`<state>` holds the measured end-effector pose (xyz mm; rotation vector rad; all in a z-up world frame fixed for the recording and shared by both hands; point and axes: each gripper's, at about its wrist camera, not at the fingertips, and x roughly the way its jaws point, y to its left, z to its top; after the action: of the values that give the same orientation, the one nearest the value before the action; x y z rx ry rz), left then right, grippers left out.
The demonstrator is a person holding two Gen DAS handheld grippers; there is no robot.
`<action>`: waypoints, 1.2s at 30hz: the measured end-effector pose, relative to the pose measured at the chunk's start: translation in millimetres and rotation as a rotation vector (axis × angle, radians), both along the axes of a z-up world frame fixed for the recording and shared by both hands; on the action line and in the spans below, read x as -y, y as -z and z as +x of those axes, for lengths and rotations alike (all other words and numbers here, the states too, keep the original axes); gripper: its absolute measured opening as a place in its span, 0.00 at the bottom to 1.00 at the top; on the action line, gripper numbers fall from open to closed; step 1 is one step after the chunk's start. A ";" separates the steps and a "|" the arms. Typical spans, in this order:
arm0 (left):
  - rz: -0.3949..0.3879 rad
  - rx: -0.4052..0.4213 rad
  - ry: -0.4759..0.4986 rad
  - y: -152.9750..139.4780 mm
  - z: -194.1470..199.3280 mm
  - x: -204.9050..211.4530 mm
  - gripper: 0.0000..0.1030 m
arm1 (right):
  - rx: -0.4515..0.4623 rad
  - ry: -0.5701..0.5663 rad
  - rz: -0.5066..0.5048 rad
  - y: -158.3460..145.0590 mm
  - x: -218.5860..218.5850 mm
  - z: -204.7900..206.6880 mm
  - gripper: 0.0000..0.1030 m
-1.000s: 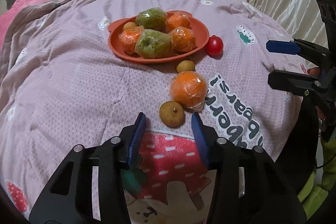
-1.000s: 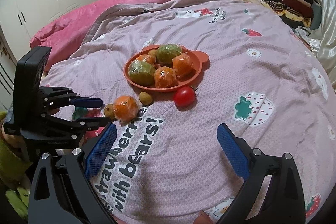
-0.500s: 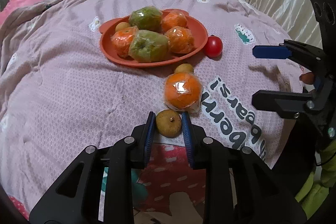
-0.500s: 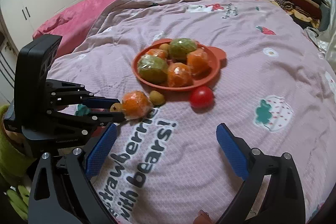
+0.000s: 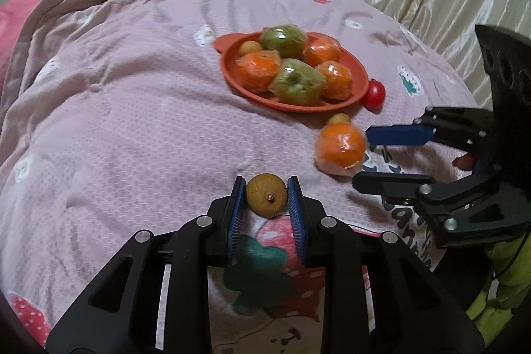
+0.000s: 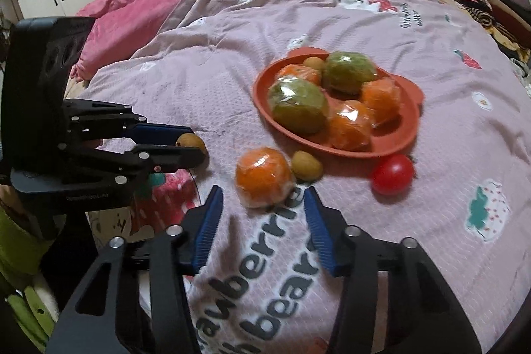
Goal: Organize fruits
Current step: 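Close the left tool on another brown fruit while the right tool grasps a wrapped mandarin, then carry the brown fruit with the left tool while the right tool carries its mandarin to the plate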
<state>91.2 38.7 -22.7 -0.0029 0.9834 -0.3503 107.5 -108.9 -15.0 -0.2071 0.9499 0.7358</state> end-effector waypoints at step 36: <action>-0.006 0.039 0.014 -23.0 16.8 -2.0 0.18 | 0.076 0.018 0.048 -27.8 17.7 -0.6 0.38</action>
<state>108.0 40.8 0.3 0.0059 0.9444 -0.3652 106.9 -126.6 12.8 -0.1831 0.8603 0.7280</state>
